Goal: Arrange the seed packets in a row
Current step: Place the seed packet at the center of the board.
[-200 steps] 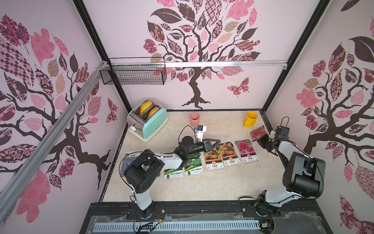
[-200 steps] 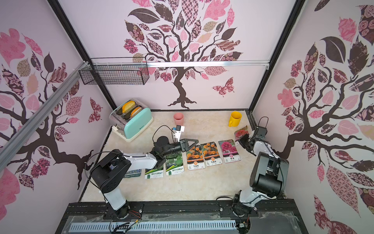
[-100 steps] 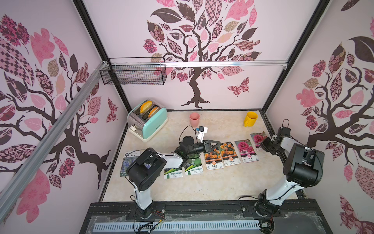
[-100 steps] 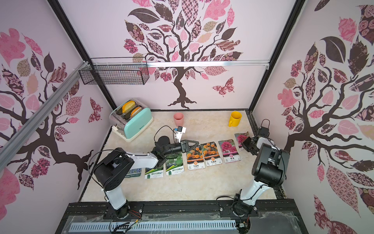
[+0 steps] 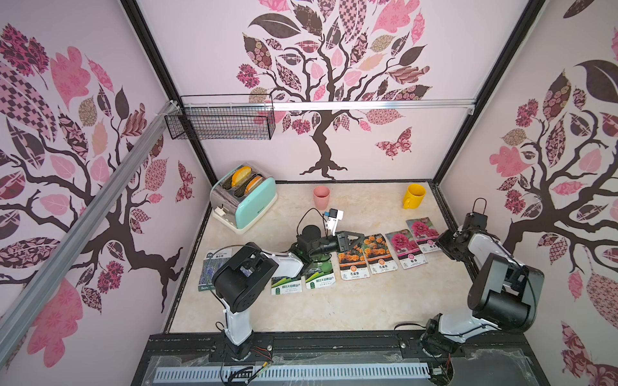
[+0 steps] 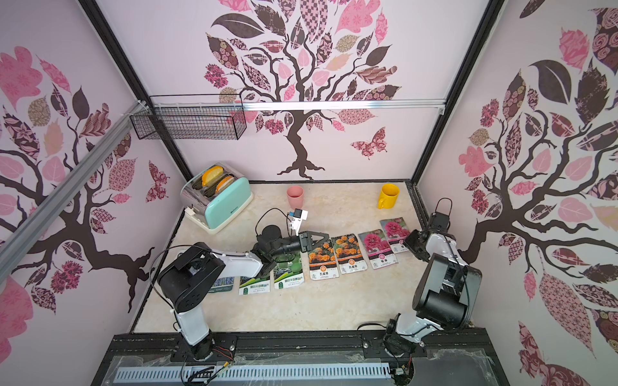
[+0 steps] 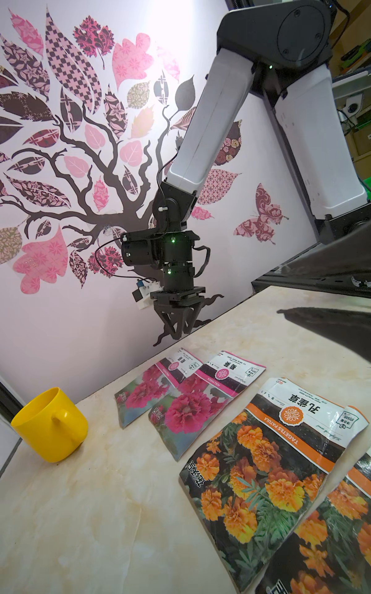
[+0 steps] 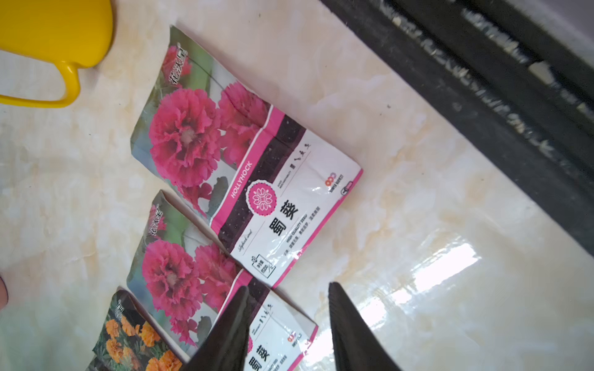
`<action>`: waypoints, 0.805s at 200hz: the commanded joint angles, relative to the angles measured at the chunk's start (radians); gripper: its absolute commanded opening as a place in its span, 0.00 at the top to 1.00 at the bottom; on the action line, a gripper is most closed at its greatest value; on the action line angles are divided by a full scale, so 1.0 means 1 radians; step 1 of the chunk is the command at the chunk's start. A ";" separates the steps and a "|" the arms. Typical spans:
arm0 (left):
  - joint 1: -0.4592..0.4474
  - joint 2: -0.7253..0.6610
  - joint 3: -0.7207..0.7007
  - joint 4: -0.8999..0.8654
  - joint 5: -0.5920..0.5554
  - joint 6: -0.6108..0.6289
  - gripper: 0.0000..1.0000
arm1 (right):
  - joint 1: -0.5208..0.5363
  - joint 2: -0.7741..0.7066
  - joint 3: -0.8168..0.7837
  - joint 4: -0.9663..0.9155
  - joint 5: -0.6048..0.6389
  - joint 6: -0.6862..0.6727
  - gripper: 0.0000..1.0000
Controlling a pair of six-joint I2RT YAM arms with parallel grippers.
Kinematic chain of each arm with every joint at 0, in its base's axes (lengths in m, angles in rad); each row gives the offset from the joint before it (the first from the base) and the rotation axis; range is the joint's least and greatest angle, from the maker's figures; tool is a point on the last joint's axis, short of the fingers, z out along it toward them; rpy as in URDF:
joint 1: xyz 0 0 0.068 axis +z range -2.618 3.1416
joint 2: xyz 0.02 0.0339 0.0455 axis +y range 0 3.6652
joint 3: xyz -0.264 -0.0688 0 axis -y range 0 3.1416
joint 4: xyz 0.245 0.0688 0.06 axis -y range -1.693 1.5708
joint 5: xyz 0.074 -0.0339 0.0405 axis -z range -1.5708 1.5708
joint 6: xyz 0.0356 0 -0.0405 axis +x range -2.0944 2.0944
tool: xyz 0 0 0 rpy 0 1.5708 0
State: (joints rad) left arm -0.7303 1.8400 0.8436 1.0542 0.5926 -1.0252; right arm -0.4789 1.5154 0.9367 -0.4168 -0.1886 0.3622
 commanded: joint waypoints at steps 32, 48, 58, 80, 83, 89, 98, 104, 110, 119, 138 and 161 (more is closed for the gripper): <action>-0.009 0.022 0.020 0.022 0.013 0.004 0.80 | -0.003 -0.131 0.025 -0.010 0.031 0.025 0.54; -0.009 0.027 0.025 0.010 0.013 0.013 0.80 | 0.007 -0.076 0.076 -0.021 -0.020 0.026 0.52; -0.009 0.033 0.029 0.001 0.016 0.020 0.80 | 0.030 -0.028 0.113 -0.036 -0.018 0.016 0.49; -0.010 0.045 0.039 -0.034 0.014 0.043 0.80 | 0.078 0.072 0.174 -0.044 0.006 0.001 0.45; -0.010 0.044 0.041 -0.042 0.012 0.049 0.79 | 0.083 0.085 0.180 -0.041 0.012 0.000 0.45; -0.009 0.047 0.042 -0.057 0.010 0.059 0.79 | 0.092 0.110 0.191 -0.035 0.021 -0.002 0.43; -0.009 0.048 0.046 -0.079 0.007 0.074 0.79 | 0.100 0.144 0.209 -0.030 0.027 -0.002 0.43; -0.008 0.048 0.050 -0.095 0.005 0.085 0.79 | 0.104 0.171 0.221 -0.027 0.026 -0.001 0.42; -0.008 0.050 0.052 -0.111 0.003 0.095 0.79 | 0.110 0.196 0.237 -0.028 0.029 -0.002 0.43; -0.008 0.051 0.057 -0.129 0.002 0.111 0.79 | 0.120 0.236 0.261 -0.027 0.039 -0.006 0.42; -0.009 0.061 0.062 -0.150 -0.005 0.126 0.79 | 0.138 0.308 0.322 -0.041 0.058 -0.015 0.43; -0.008 0.074 0.071 -0.177 -0.012 0.142 0.79 | 0.147 0.383 0.390 -0.061 0.075 -0.022 0.42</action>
State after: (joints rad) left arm -0.7357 1.8923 0.8948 0.9264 0.5903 -0.9333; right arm -0.3420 1.8515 1.2465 -0.4393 -0.1501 0.3580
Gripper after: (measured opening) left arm 0.211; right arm 0.580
